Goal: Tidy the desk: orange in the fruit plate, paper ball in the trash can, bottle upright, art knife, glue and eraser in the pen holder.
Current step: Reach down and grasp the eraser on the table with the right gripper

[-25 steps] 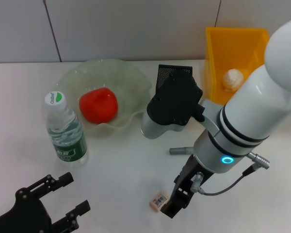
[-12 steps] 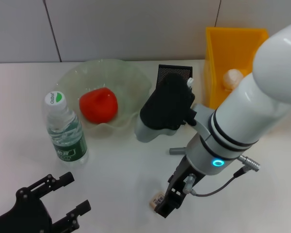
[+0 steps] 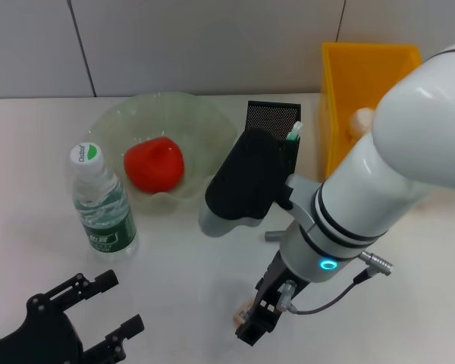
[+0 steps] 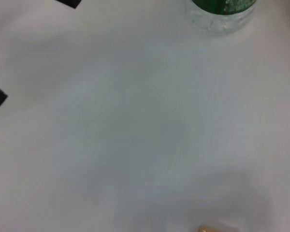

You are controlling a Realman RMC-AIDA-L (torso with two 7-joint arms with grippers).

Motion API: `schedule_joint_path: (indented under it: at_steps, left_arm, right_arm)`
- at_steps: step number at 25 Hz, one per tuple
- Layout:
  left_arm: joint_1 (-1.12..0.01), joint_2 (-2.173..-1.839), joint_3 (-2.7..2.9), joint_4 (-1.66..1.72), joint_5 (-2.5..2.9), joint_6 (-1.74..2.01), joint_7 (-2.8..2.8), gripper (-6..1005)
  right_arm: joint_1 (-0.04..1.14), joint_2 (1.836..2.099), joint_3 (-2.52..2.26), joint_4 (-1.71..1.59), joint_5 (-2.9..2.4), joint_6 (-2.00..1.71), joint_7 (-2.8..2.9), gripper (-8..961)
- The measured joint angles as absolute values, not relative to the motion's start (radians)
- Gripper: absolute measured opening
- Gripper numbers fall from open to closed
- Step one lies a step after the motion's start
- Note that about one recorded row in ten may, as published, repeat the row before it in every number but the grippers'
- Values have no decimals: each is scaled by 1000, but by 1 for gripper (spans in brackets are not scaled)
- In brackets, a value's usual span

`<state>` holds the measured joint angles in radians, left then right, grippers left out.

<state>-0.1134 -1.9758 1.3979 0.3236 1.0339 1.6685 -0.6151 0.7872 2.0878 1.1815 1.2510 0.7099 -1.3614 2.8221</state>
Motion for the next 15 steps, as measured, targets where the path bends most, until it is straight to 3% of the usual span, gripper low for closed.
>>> schedule_joint_path:
  at_steps: [15]
  left_arm:
    - [-113,-1976,1399,324,1034,1673,-615,668]
  right_arm:
    - [790,2088,1162,1250,710,-1341,2819,645]
